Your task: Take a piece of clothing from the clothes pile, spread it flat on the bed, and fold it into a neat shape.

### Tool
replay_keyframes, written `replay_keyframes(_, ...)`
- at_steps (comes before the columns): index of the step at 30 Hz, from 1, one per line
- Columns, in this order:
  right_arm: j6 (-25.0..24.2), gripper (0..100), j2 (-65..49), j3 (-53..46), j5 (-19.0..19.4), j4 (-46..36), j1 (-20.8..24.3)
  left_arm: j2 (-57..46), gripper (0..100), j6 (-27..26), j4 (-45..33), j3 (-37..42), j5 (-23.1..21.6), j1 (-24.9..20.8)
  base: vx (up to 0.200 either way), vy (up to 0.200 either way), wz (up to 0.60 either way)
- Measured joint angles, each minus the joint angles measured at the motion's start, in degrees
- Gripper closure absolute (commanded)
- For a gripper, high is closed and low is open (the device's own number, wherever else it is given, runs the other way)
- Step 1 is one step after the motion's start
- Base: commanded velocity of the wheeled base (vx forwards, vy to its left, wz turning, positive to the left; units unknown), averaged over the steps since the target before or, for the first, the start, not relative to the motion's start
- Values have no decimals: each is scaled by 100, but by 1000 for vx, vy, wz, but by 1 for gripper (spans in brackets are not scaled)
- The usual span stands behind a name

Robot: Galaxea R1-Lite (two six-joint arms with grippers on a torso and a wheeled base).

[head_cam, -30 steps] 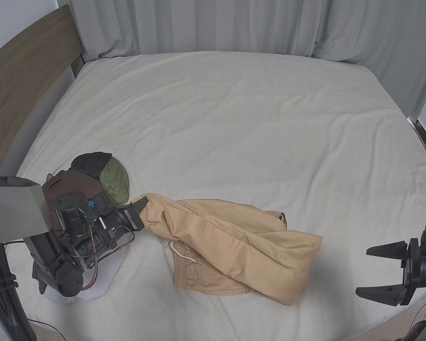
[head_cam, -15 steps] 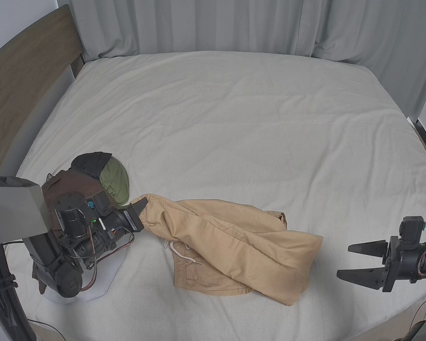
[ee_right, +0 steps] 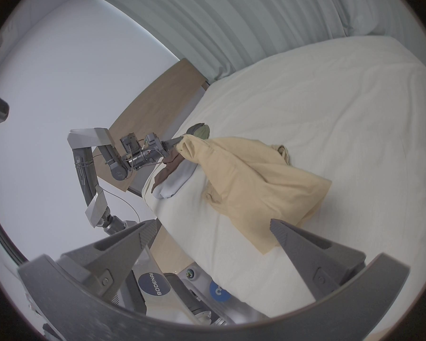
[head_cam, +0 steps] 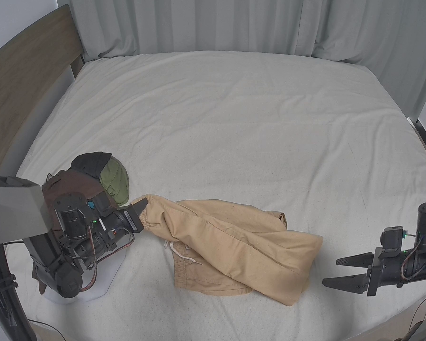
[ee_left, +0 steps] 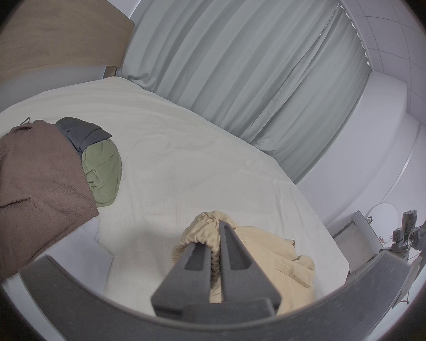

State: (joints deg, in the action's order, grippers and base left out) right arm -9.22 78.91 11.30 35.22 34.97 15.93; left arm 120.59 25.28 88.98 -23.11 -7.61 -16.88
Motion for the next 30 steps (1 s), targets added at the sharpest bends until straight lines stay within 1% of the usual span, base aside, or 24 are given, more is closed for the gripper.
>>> replay_keyframes(7, -129, 0, 265, -41, 0, 6, 2, 5, 100, 0, 0, 0, -5, 7, 0, 0, 0)
replay_keyframes(11, -138, 0, 417, -80, -9, 176, -20, 2, 100, 0, 0, 0, -5, 7, 0, 0, 0)
replay_keyframes(24, -160, 0, 1326, -496, -41, 1457, -74, 2, 100, 0, 0, -6, -5, 18, 0, 0, 0)
replay_keyframes(27, -249, 0, 1604, -599, -65, 1835, -87, 5, 100, 2, 0, -10, -5, 18, 0, 0, 0)
replay_keyframes(30, -471, 0, 1860, -703, -178, 2239, -78, 5, 100, 2, 0, -10, -5, 18, 0, 0, 0)
